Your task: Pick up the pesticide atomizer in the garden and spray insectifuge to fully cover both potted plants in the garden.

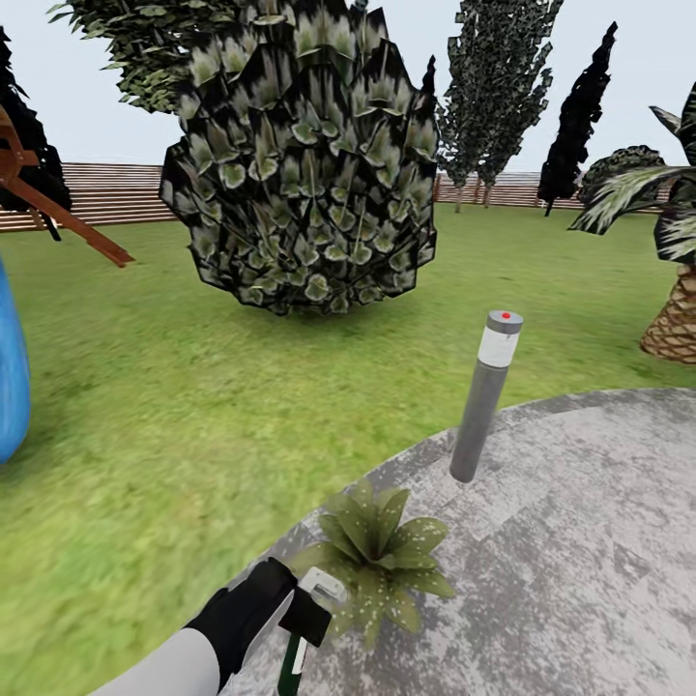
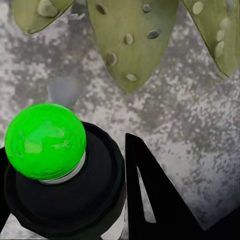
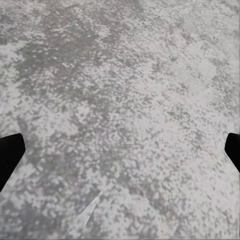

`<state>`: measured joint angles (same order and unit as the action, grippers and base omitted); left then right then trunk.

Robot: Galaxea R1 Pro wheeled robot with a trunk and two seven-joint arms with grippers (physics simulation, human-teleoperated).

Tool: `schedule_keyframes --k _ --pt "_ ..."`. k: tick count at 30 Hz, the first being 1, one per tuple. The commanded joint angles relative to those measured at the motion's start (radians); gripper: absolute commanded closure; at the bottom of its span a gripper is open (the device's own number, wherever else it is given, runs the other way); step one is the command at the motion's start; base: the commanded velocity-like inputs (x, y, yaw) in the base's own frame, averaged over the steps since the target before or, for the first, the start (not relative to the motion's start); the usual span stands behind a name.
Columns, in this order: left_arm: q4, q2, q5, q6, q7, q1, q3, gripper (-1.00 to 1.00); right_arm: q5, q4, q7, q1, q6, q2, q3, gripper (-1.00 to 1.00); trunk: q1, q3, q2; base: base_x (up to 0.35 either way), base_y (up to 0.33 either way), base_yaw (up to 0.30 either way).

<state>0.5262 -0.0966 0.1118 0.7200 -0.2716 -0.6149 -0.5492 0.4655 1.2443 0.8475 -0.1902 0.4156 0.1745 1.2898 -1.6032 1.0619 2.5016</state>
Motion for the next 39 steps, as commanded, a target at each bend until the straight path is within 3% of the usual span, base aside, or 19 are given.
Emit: schedule_keyframes --k 1,2,3,4,12,14,16,17,19,23,26,28,30,33,37,39 --pt "0.001 0.005 0.001 0.000 -0.002 0.001 0.001 1.00 -0.004 0.002 -0.001 0.000 0.000 0.000 0.000 -1.00 0.000 0.000 0.000 0.000 0.336 -0.001" --pt "-0.001 0.008 0.002 -0.027 -0.005 0.009 0.002 1.00 -0.005 0.010 -0.002 0.002 -0.007 0.000 0.000 -1.00 0.000 0.000 0.000 0.000 0.337 -0.022" --pt "-0.023 0.010 0.003 -0.172 -0.018 0.034 0.003 1.00 0.002 0.011 -0.047 0.008 -0.038 0.000 0.002 -1.00 0.000 0.000 0.000 0.000 0.337 -0.133" --pt "-0.045 0.008 0.003 -0.194 -0.021 0.038 0.003 1.00 0.004 0.009 -0.059 0.009 -0.043 0.000 0.002 -1.00 0.000 0.000 0.000 0.000 0.337 -0.118" --pt "-0.059 0.021 -0.001 -0.212 -0.023 0.040 0.011 1.00 0.002 0.005 -0.070 0.009 -0.047 0.000 0.004 -1.00 0.000 0.000 0.000 0.010 0.339 -0.139" --pt "-0.059 0.042 -0.002 -0.215 -0.019 0.040 0.015 1.00 0.002 0.004 -0.070 0.009 -0.047 0.000 0.003 -1.00 0.000 0.000 0.000 0.087 0.339 -0.291" --pt "-0.051 0.096 0.001 -0.225 -0.025 0.040 0.034 1.00 0.002 0.004 -0.070 0.009 -0.047 0.000 0.003 -1.00 0.000 0.000 0.000 0.089 0.339 -0.291" --pt "-0.049 0.110 0.002 -0.240 -0.031 0.040 0.051 1.00 0.002 0.004 -0.070 0.009 -0.047 0.000 0.003 -1.00 0.000 0.000 0.000 0.089 0.339 -0.292" --pt "-0.050 0.124 0.001 -0.279 -0.048 0.040 0.087 1.00 0.003 0.004 -0.070 0.009 -0.047 0.000 0.003 -1.00 0.000 0.000 0.000 0.091 0.339 -0.292" --pt "-0.038 0.111 -0.013 -0.256 -0.058 0.026 0.093 1.00 0.004 0.003 -0.071 0.009 -0.047 0.000 0.003 -1.00 0.000 0.000 0.000 0.140 0.330 -0.292" --pt "-0.037 0.111 -0.015 -0.226 -0.059 0.024 0.054 1.00 0.004 0.003 -0.070 0.009 -0.047 0.000 0.003 -1.00 0.000 0.000 0.000 0.198 0.293 -0.291" --pt "-0.090 0.111 -0.013 -0.289 -0.060 0.030 0.015 1.00 0.005 0.003 -0.071 0.009 -0.046 0.000 0.003 -1.00 0.000 0.000 0.000 0.249 0.218 -0.291" --pt "-0.153 0.109 -0.012 -0.426 -0.087 0.033 -0.004 1.00 0.005 0.003 -0.071 0.009 -0.045 0.000 0.003 -1.00 0.000 0.000 0.000 0.249 0.139 -0.292" --pt "-0.156 0.111 -0.012 -0.448 -0.120 0.033 -0.004 1.00 0.005 0.003 -0.071 0.009 -0.040 0.000 0.002 -1.00 0.000 0.000 0.000 0.047 0.022 -0.294" --pt "-0.159 0.102 -0.012 -0.436 -0.105 0.034 -0.003 1.00 0.004 0.003 -0.070 0.009 -0.038 0.000 0.002 -1.00 0.000 0.000 0.000 0.000 0.000 -0.294" --pt "-0.160 0.091 -0.013 -0.424 -0.060 0.034 -0.004 1.00 0.004 0.004 -0.070 0.009 -0.038 0.000 0.002 -1.00 0.000 0.000 0.000 0.000 0.000 -0.294"
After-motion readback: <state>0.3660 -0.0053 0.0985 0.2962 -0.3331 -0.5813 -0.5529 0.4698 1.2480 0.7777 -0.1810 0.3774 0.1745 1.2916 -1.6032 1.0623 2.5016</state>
